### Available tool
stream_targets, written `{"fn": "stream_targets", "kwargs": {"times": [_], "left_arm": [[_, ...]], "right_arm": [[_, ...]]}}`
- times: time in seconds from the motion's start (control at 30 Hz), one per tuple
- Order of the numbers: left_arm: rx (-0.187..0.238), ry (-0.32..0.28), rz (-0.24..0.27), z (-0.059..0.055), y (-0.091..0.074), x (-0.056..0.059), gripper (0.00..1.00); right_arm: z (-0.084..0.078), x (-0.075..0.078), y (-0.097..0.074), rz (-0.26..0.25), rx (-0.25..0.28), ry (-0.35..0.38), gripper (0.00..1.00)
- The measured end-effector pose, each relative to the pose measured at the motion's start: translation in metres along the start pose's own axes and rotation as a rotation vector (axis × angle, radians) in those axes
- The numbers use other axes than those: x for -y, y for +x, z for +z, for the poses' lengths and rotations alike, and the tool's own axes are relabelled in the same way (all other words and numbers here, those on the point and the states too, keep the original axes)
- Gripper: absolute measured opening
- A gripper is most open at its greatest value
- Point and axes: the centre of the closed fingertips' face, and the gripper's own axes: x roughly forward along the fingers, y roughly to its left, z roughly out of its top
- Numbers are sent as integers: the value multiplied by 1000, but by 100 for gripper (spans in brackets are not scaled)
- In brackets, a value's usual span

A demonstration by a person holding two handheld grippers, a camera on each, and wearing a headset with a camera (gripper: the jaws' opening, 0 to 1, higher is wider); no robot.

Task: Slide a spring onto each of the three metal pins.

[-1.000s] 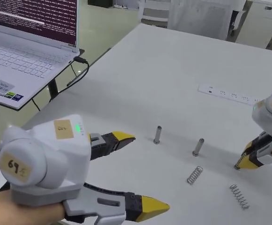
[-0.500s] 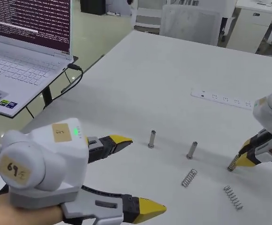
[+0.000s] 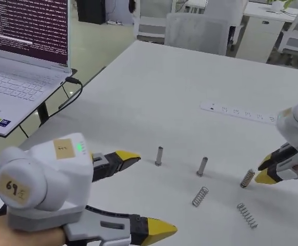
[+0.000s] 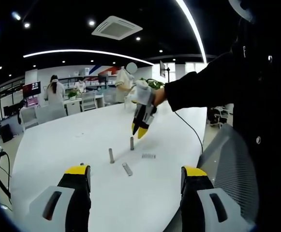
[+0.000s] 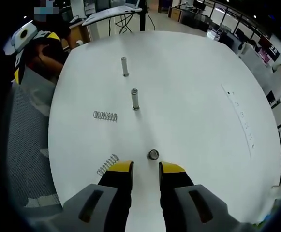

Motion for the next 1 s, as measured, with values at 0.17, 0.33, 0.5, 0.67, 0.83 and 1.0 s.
{"fn": "stream_targets", "kwargs": {"times": [0.17, 0.33, 0.5, 0.67, 0.83, 1.0], "left_arm": [[4, 3, -6, 1, 0, 1, 73], [5, 5, -12, 1, 0, 3, 73], [5, 5, -15, 1, -1, 4, 73], [5, 10, -21, 2, -3, 7, 73], [9, 18, -25, 4, -4, 10, 72], [9, 23, -28, 4, -5, 11, 72]], "right_arm": [[-4, -8, -3, -4, 13, 16, 19], [-10, -18, -3, -6, 23, 37, 18], [-15, -29, -2, 0, 35, 62, 18], [-20, -41, 3, 13, 39, 82, 18], [-23, -51, 10, 27, 45, 100, 18], [-26, -58, 20, 43, 44, 117, 18]]}}
